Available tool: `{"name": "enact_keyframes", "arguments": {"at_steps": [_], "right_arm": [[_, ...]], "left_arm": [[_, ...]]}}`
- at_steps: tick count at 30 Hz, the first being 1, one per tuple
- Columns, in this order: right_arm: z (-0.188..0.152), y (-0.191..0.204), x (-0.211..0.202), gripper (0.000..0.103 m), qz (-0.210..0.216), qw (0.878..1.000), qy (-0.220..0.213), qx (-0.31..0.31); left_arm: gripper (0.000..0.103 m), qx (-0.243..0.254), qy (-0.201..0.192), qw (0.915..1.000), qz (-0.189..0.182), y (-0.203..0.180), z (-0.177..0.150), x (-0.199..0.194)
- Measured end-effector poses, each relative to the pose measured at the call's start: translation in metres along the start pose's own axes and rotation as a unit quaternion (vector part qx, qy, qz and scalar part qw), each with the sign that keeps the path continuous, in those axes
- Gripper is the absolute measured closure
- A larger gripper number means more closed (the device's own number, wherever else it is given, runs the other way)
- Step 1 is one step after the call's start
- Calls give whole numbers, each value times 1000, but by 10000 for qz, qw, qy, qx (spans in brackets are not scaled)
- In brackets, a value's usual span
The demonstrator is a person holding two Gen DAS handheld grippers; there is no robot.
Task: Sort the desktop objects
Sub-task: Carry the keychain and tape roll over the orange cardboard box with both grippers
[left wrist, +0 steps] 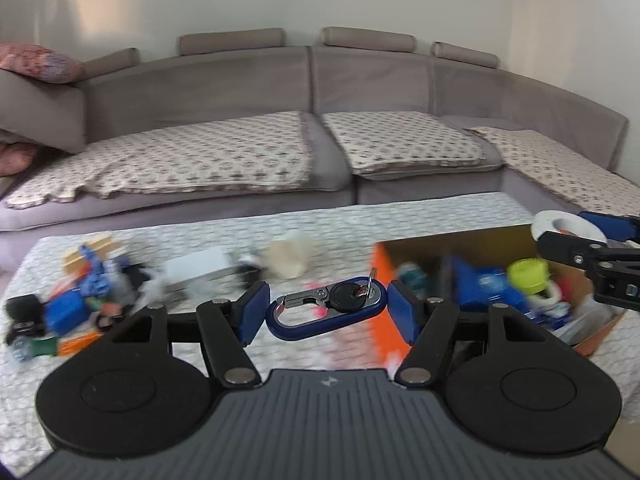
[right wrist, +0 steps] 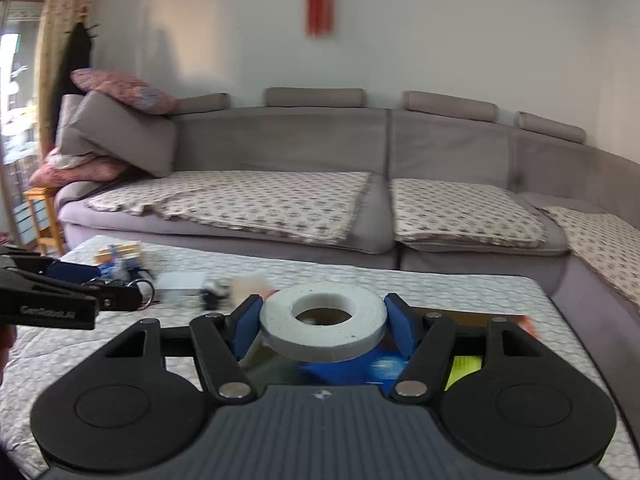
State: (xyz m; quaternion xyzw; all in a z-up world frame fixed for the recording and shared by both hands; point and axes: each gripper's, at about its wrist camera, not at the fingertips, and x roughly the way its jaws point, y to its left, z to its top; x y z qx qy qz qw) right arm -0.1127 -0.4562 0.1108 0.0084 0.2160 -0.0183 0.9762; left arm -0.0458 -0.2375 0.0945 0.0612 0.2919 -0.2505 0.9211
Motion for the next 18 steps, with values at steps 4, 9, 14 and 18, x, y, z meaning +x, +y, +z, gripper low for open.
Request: {"name": "enact_keyframes", "arguments": {"at_steps": [4, 9, 14, 18], "right_arm": [[2, -31, -3, 38, -289, 9995, 97, 114], [1, -58, 2, 38, -504, 9981, 237, 259], [-11, -76, 18, 38, -545, 9963, 453, 483], [-27, -74, 31, 38, -451, 9958, 608, 521]], "left_arm": [[39, 67, 171, 9994, -278, -28, 8, 15], [39, 176, 259, 9981, -531, -53, 12, 26], [39, 185, 545, 9969, -543, -68, 4, 43], [39, 239, 685, 9961, -507, -73, -8, 49]]}}
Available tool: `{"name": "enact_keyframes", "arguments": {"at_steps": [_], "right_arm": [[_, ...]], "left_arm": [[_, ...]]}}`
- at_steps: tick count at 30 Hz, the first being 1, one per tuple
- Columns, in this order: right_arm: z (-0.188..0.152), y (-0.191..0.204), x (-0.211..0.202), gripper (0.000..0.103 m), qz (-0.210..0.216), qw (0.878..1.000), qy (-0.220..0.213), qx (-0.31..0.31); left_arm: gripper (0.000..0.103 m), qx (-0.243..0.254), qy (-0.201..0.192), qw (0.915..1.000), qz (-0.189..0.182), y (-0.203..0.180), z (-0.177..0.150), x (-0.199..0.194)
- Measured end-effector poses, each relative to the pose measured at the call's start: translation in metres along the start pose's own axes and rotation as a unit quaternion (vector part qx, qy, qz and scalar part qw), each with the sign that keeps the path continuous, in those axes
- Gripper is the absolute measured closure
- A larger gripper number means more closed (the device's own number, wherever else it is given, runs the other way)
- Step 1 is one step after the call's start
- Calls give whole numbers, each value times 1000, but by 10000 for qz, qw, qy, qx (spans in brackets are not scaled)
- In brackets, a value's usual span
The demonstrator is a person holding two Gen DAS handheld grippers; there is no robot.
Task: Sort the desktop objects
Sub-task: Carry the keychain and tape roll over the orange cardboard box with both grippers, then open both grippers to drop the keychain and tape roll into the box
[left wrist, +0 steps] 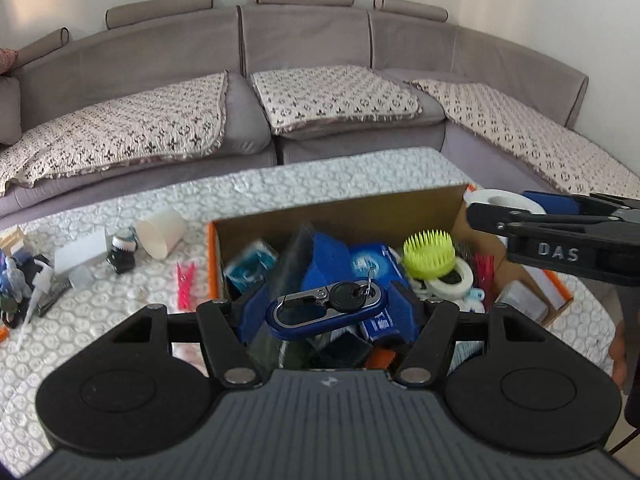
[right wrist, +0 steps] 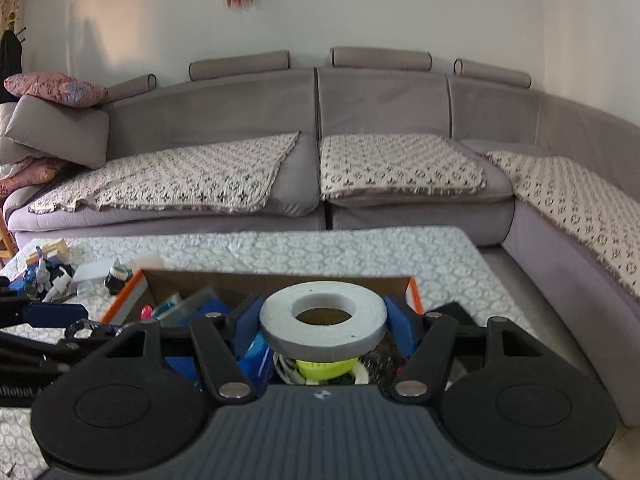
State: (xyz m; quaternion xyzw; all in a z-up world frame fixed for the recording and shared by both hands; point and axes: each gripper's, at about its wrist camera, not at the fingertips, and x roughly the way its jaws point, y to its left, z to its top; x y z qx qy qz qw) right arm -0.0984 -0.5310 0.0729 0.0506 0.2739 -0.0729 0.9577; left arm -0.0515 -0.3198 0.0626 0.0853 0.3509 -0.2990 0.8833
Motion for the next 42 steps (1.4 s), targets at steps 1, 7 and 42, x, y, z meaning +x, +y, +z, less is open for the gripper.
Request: {"name": "enact_keyframes", "arguments": {"at_steps": [1, 7, 42], "right_arm": [[-1, 1, 1, 38, -8, 10000, 25, -4], [-9, -4, 10, 38, -102, 9998, 168, -24], [-6, 7, 1, 0, -372, 9982, 128, 455]], "left_arm": [[39, -3, 40, 10000, 4, 0, -1, 2], [39, 25, 136, 9999, 48, -5, -3, 16], [0, -171, -53, 9990, 400, 4, -6, -17]]}}
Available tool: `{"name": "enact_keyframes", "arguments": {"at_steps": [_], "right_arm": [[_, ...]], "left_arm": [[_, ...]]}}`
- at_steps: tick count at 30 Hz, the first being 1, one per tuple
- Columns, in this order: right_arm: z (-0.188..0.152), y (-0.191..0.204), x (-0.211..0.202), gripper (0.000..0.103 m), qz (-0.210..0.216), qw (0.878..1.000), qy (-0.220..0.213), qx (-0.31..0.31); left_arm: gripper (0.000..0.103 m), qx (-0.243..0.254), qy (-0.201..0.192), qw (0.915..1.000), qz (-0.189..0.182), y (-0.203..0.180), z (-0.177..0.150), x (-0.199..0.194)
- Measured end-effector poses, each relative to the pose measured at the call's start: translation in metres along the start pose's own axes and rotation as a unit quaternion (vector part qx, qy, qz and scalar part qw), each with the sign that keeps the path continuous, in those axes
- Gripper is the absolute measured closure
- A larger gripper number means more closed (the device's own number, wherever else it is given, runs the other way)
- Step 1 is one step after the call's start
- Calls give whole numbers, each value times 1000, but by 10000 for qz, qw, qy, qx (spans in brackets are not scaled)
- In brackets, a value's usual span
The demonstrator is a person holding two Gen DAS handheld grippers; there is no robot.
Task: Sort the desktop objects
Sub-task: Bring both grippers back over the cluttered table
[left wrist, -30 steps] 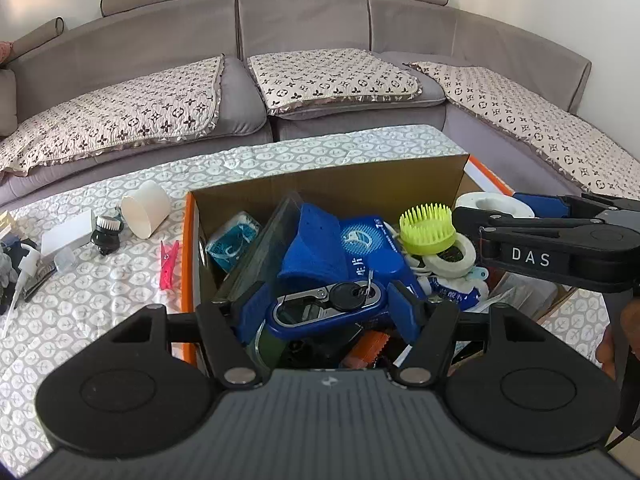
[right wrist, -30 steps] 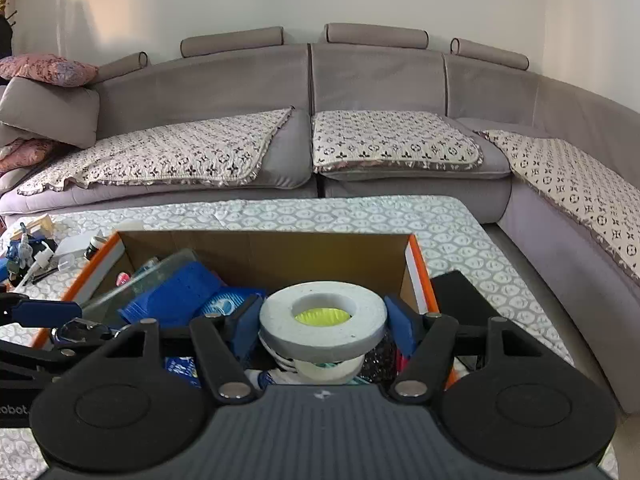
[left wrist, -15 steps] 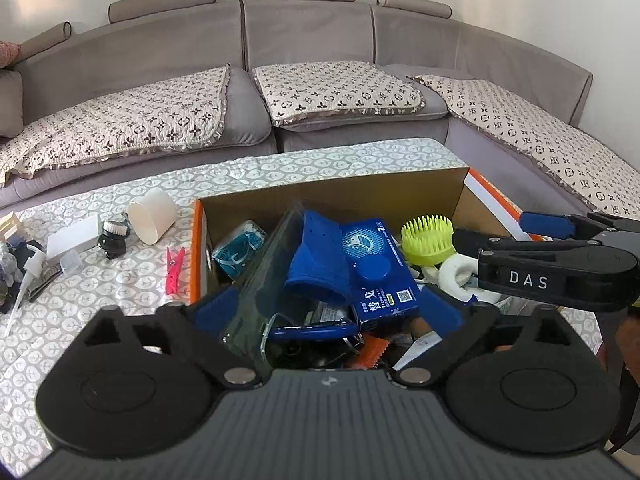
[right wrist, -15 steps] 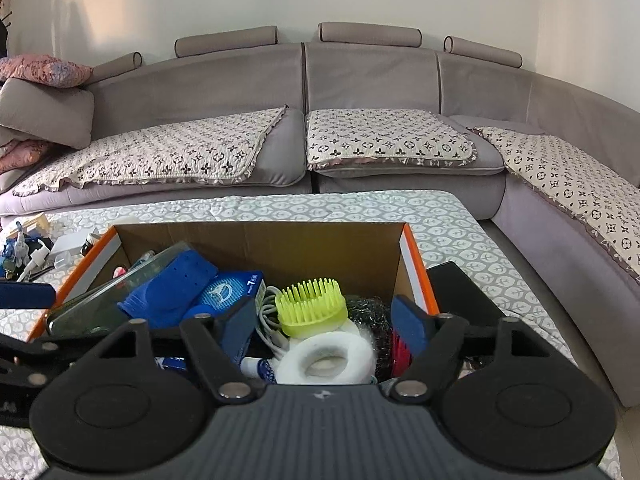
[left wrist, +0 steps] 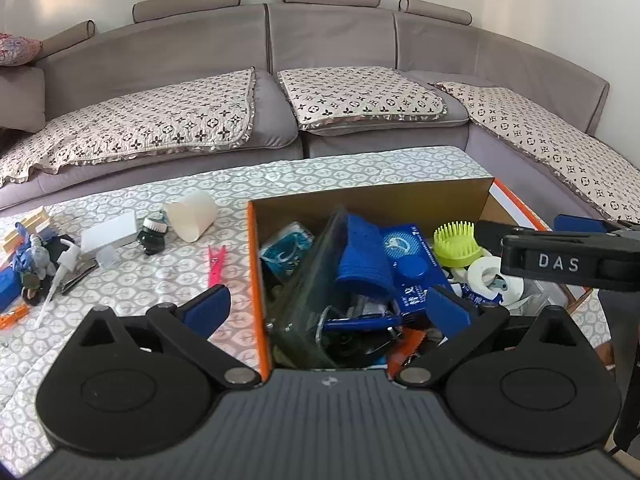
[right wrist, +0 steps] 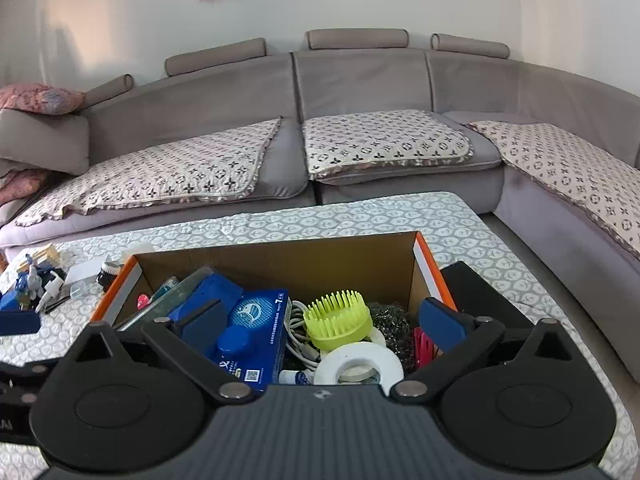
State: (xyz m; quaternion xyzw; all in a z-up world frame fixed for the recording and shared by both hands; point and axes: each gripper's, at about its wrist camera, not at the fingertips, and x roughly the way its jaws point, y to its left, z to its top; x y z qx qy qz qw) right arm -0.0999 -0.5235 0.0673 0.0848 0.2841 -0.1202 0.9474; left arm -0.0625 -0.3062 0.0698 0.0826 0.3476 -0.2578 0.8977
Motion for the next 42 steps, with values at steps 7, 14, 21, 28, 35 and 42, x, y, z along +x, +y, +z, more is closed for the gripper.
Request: {"name": "enact_keyframes", "arguments": {"at_steps": [7, 14, 21, 28, 35, 42], "right_arm": [[2, 22, -13, 0, -48, 10000, -37, 9], [2, 59, -26, 0, 72, 9999, -58, -76], [8, 119, -32, 0, 313, 9984, -44, -467], [5, 195, -24, 0, 885, 9921, 67, -884], [-20, 260, -4, 0, 1546, 9820, 348, -1025], [-42, 294, 24, 0, 1895, 9728, 674, -1150]], "left_arm": [[0, -74, -4, 10000, -18, 17, -4, -14], [0, -170, -85, 9998, 108, 44, -9, -32], [0, -558, -204, 9974, 418, 95, -16, -51], [0, -997, -165, 9899, 993, 159, -35, -63], [0, -1330, 100, 9777, 1621, 218, -68, -58], [0, -1468, 354, 9682, 1994, 250, -92, -48]]}}
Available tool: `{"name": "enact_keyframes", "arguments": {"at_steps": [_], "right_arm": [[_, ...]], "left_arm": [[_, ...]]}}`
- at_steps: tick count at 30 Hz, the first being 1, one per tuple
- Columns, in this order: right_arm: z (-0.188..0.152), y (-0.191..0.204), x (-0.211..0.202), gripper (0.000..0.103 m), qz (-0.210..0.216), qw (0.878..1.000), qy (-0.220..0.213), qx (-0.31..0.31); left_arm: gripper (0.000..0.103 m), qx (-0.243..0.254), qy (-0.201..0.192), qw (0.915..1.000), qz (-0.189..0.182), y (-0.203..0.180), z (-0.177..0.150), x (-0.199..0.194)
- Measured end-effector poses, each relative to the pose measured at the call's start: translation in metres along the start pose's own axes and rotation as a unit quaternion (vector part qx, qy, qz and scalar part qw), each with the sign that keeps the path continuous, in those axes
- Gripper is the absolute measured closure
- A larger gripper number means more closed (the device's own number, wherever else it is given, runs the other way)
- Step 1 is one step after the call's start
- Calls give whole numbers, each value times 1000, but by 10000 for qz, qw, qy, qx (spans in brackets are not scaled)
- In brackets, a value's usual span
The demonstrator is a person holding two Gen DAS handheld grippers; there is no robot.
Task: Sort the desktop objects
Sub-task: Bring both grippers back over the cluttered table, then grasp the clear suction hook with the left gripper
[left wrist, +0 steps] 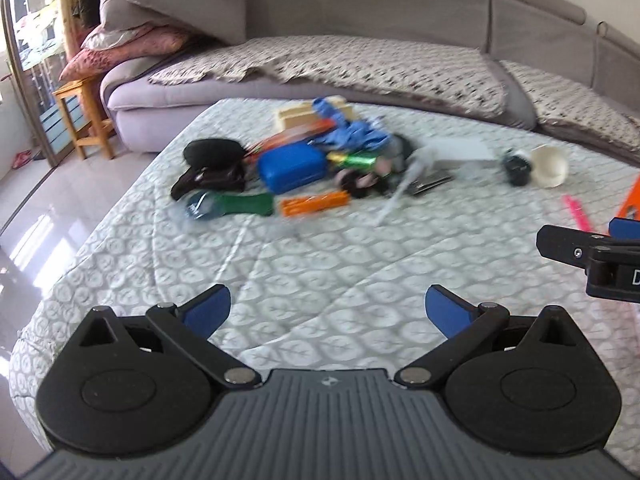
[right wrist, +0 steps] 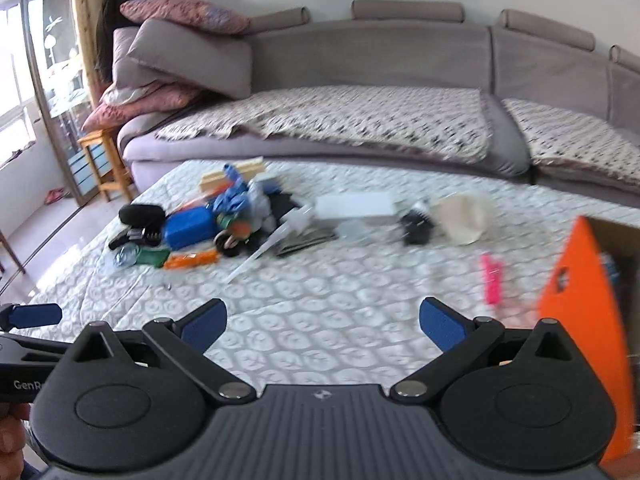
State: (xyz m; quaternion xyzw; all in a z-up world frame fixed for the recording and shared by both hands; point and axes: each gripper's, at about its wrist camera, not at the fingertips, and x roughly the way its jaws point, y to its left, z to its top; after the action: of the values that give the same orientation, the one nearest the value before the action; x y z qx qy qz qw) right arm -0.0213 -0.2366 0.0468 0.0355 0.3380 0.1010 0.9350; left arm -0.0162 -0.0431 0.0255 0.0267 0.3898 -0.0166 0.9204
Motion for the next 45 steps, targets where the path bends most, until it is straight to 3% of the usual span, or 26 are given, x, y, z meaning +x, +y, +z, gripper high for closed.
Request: {"name": "enact_keyframes", "arguments": {"at_steps": [16, 34, 41, 45], "right_arm": [[2, -7, 45, 0, 7, 9997, 243, -38], [-1, -4, 56, 0, 55, 9992, 386, -48], [-8, -5, 56, 0, 35, 9998, 107, -161], [-12, -4, 63, 0, -22, 9998, -91, -181]], "left_arm": [[0, -24, 293, 9996, -49, 8, 1, 30], [0, -71, 333, 9994, -79, 10, 6, 35], [0, -194, 213, 9996, -23, 27, 1, 43], [0, 83, -29, 9999, 66, 35, 0, 47]]}}
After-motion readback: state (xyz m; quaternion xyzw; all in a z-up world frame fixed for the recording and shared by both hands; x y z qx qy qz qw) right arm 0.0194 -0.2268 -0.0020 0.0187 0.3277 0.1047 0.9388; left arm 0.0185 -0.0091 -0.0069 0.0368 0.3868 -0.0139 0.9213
